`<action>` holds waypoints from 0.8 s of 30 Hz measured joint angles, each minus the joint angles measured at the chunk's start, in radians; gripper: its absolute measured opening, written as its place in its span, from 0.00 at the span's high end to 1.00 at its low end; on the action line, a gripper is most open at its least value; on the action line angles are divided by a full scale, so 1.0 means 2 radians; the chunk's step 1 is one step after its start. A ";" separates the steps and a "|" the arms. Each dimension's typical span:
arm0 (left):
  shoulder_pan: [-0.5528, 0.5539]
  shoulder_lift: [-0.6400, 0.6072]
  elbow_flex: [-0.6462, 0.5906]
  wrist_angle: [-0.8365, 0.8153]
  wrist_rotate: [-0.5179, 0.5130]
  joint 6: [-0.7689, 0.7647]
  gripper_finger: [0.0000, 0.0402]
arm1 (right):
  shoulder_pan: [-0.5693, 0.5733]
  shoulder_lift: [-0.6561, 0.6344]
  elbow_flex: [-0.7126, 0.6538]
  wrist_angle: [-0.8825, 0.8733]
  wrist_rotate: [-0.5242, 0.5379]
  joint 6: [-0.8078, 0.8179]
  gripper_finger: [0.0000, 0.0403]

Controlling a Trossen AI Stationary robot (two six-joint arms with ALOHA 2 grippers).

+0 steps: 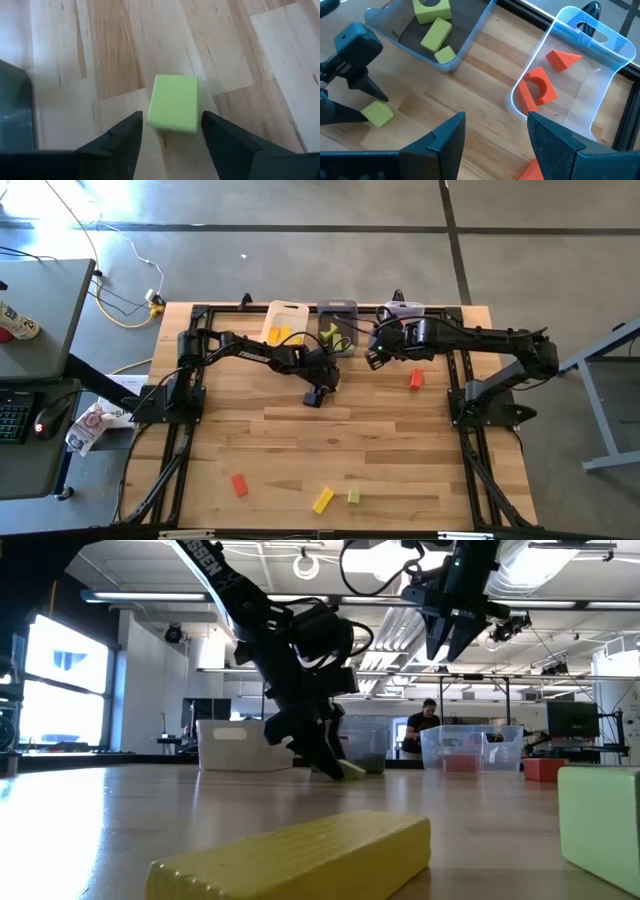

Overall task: Sort & place blocks by color
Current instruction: Put the green block into the black bin

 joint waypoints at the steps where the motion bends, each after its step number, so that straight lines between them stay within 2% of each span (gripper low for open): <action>1: 0.000 0.000 0.000 0.000 -0.001 -0.002 0.52 | 0.002 0.000 0.000 0.000 0.002 0.000 0.50; 18: -0.001 -0.001 -0.001 0.008 -0.001 -0.016 0.71 | 0.009 0.000 0.000 0.001 0.003 0.000 0.50; 24: -0.001 -0.003 -0.001 0.008 -0.002 -0.025 0.74 | 0.024 0.000 0.000 0.001 -0.001 0.011 0.50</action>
